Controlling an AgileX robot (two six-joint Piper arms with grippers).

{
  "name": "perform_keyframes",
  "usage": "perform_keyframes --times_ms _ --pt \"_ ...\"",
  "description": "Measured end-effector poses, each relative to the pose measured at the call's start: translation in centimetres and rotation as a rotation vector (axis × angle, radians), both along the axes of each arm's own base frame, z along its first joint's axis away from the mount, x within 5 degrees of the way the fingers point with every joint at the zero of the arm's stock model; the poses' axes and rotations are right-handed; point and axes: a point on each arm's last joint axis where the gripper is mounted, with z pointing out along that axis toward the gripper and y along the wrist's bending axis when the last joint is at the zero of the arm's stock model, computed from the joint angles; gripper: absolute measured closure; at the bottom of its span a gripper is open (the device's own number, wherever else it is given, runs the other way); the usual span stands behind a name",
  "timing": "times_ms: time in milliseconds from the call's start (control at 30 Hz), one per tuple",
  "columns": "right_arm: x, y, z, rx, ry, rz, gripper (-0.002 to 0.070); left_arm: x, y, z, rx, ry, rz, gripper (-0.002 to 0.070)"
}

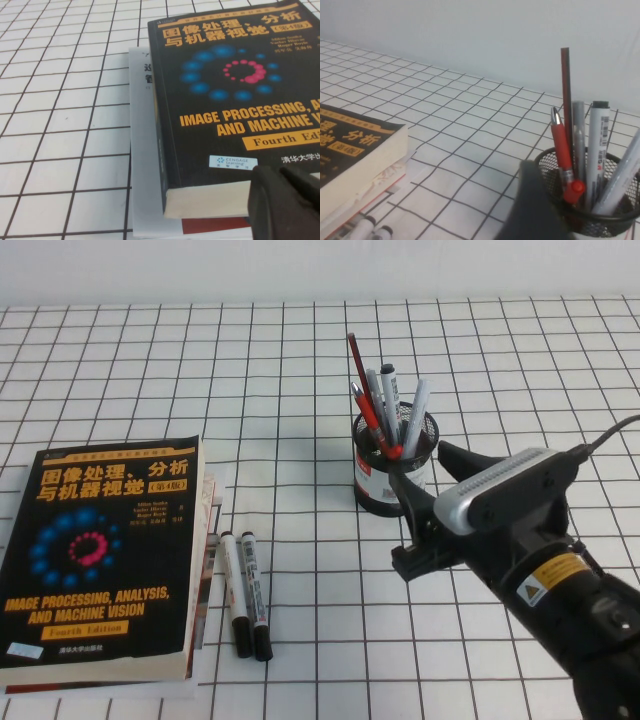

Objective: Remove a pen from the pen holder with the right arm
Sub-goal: 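Take a marker out of the pen holder and lay it on the table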

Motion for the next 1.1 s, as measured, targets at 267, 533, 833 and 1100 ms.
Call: perform_keyframes --times_ms 267,533,833,1100 --pt "1.4 1.6 -3.4 -0.029 -0.091 0.015 0.0262 0.0 0.0 0.0 0.0 0.0 0.0 0.0679" --pt "3.4 3.2 -4.2 -0.012 -0.096 -0.013 0.0262 0.0 0.0 0.0 0.0 0.0 0.0 0.0679" --pt "5.3 3.0 -4.8 0.009 -0.081 -0.098 0.0262 0.0 0.0 0.0 0.0 0.0 0.0 0.0679" --pt "6.4 3.6 -6.2 -0.004 -0.063 -0.115 0.0288 0.0 0.0 0.0 0.0 0.0 0.0 0.0679"
